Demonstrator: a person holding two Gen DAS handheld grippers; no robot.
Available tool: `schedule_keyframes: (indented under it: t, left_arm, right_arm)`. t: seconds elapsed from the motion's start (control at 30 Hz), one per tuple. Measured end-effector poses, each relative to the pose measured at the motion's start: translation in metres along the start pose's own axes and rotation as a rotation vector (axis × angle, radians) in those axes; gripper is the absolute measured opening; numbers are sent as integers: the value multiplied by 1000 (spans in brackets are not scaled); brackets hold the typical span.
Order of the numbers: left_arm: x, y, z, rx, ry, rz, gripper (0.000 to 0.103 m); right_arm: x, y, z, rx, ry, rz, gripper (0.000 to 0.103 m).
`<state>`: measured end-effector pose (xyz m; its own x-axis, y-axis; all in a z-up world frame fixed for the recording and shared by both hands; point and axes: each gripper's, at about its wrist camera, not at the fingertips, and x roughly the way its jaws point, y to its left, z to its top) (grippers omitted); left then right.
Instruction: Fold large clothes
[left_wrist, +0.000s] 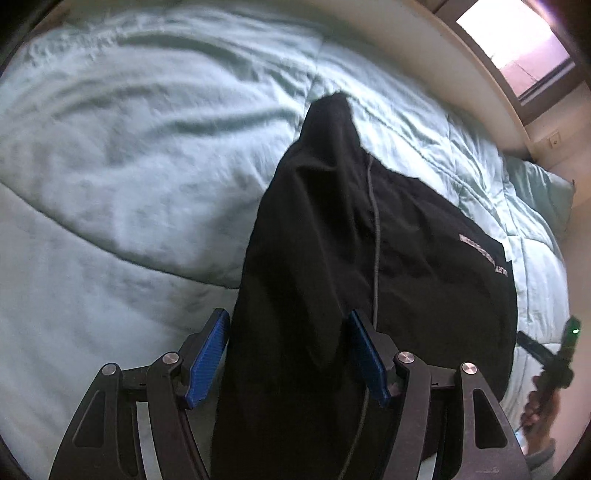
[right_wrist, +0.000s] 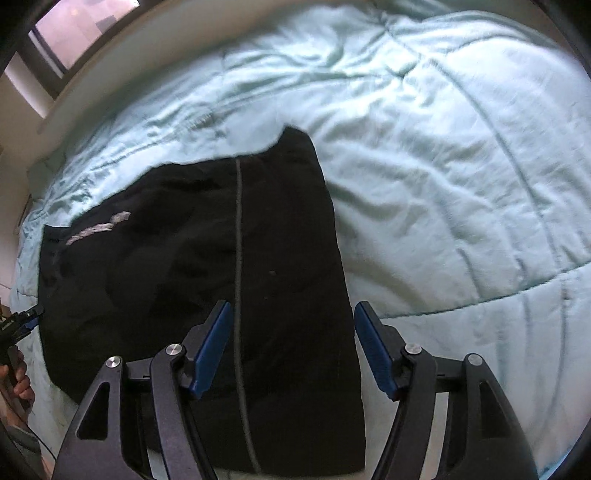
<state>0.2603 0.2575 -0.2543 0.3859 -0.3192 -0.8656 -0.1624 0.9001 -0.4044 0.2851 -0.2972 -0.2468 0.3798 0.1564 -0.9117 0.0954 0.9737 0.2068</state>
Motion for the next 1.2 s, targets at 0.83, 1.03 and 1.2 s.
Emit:
schedule_keyframes:
  t: [0.83,1.03,1.2]
  left_arm:
    - [41,14,2,-83,71,-354,43]
    - [68,24,5,-179,128,-387,60]
    - [30,0,-9,-110,12,-350,34]
  right_arm:
    - [71,-19,7,67,139,410,51]
    - [92,-12,14,47,215,425,70]
    - [55,2,5,-11,127,415,40]
